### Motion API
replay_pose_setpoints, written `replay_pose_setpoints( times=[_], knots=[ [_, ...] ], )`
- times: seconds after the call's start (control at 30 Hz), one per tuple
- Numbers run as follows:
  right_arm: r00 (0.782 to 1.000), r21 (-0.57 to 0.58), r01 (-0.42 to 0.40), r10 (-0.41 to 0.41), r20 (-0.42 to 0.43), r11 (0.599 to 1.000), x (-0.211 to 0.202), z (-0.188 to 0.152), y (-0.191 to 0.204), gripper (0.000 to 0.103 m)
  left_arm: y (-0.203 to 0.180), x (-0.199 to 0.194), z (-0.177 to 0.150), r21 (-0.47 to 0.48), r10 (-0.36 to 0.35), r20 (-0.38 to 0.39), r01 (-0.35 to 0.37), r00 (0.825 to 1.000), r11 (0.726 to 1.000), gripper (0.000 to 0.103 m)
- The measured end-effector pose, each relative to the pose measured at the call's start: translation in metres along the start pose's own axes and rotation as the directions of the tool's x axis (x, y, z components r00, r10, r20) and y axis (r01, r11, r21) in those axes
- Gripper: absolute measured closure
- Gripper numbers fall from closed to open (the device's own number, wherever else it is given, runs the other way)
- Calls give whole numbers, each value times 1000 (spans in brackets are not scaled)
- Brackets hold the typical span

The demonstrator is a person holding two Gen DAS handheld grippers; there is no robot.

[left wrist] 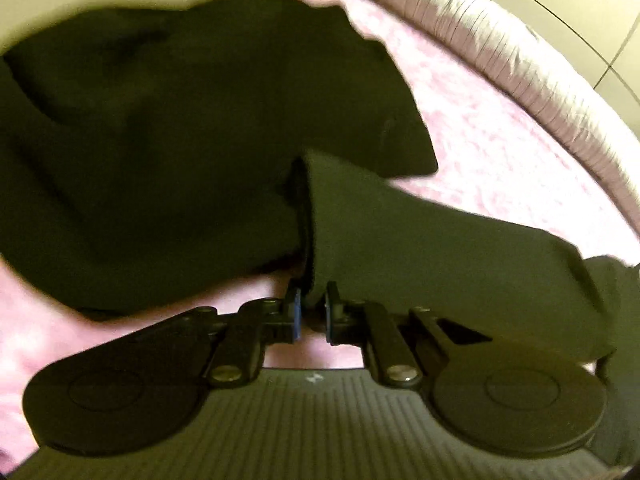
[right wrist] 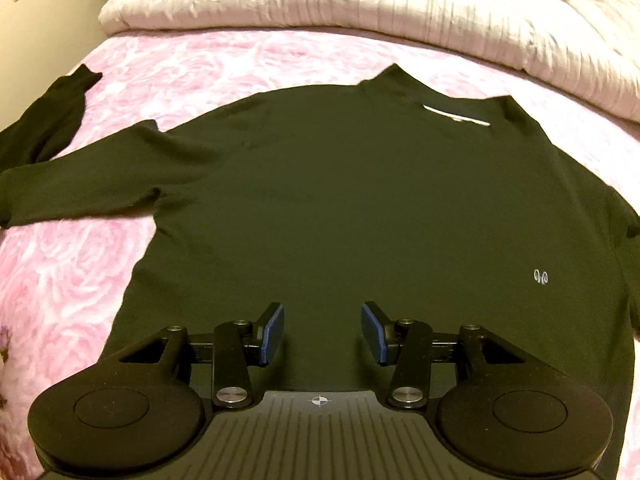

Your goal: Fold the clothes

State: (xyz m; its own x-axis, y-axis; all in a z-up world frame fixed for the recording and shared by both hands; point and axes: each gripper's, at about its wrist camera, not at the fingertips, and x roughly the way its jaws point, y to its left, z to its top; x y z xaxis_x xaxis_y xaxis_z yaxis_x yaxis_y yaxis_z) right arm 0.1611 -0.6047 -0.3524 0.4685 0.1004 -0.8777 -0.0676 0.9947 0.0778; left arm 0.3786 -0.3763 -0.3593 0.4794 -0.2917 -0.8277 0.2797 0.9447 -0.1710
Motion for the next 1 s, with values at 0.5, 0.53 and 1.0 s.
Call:
replay_pose_setpoints(
  times=[0.5, 0.53, 1.0],
  knots=[
    [998, 145, 50, -53, 17, 988, -55, -10, -1, 56, -3, -44, -14, 40, 40, -50, -38, 998, 998, 80],
    [998, 182, 57, -61, 15, 982, -64, -14, -6, 56, -6, -53, -15, 53, 32, -50, -29, 998, 998, 75],
    [980, 492, 163, -200, 22, 855, -204, -86, -66, 39, -130, -192, -77, 344, -153, -16, 149, 988, 927, 43]
  ],
)
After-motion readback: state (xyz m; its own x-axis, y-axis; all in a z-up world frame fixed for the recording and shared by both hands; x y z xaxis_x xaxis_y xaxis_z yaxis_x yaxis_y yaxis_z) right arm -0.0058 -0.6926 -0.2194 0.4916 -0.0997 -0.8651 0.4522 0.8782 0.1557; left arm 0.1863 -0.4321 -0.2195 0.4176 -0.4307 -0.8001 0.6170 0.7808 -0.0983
